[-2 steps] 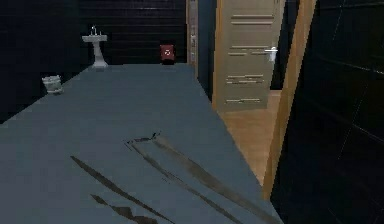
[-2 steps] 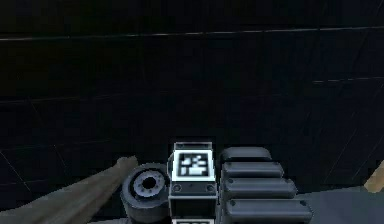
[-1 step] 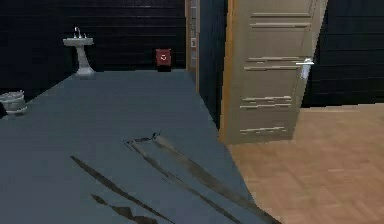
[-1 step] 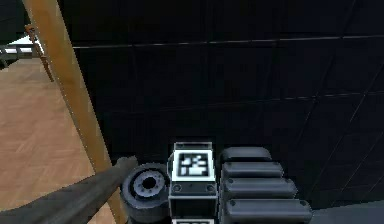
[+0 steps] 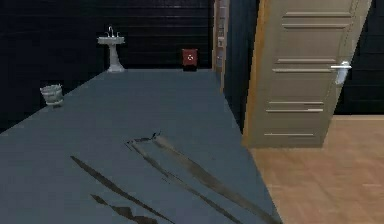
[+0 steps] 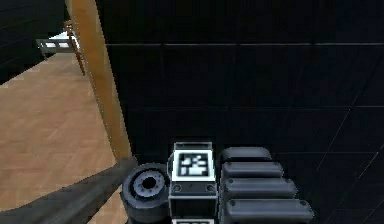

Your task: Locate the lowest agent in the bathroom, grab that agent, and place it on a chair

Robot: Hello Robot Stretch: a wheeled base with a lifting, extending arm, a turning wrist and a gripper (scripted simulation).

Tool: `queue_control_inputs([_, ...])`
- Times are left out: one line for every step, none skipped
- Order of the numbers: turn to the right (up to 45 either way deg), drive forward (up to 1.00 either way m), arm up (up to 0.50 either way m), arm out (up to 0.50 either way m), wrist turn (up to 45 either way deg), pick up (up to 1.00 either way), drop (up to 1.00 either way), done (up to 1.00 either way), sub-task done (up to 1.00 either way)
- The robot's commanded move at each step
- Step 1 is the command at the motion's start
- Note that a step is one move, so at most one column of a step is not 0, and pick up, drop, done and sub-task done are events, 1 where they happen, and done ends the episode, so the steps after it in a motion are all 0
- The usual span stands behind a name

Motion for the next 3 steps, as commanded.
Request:
queue_control_inputs([0.0, 0.40, 0.00, 0.00, 0.0, 0.00, 0.00, 0.00, 0.00])
queue_control_inputs([33.0, 0.00, 0.00, 0.00, 0.0, 0.00, 0.00, 0.00, 0.00])
queue_control_inputs([0.0, 0.15, 0.00, 0.00, 0.0, 0.00, 0.00, 0.00, 0.00])
